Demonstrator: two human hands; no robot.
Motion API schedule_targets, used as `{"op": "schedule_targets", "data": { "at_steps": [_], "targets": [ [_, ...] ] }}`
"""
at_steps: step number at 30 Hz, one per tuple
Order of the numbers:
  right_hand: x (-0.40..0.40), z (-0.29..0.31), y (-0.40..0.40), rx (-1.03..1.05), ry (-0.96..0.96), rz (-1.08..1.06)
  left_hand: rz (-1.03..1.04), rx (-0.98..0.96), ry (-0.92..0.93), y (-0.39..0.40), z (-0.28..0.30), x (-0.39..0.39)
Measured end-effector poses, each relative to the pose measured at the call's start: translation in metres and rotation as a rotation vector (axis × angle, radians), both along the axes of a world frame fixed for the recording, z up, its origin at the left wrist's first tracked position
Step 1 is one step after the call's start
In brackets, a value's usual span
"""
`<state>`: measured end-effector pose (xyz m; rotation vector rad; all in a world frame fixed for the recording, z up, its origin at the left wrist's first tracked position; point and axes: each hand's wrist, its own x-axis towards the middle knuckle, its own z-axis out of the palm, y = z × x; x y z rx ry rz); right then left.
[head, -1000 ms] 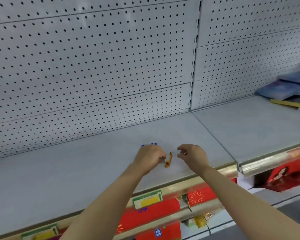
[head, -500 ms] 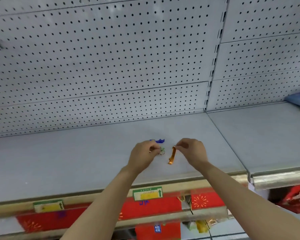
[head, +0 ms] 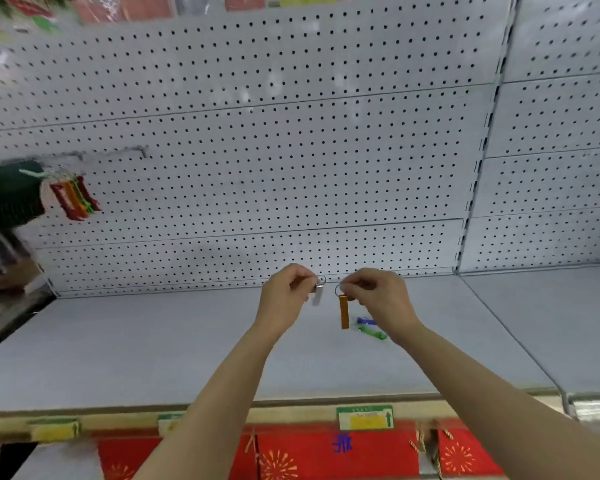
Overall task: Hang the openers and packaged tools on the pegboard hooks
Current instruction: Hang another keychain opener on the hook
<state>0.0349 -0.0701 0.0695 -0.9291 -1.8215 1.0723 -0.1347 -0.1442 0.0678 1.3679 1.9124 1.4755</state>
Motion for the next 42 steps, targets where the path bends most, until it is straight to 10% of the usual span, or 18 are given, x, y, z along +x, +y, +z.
{"op": "schedule_targets", "data": {
  "at_steps": [42],
  "targets": [
    [-0.283,0.167,-0.201,0.058,0.422,0.161,0.372,0.408,0.090,-0.181,0.184,-0.259]
  ]
}}
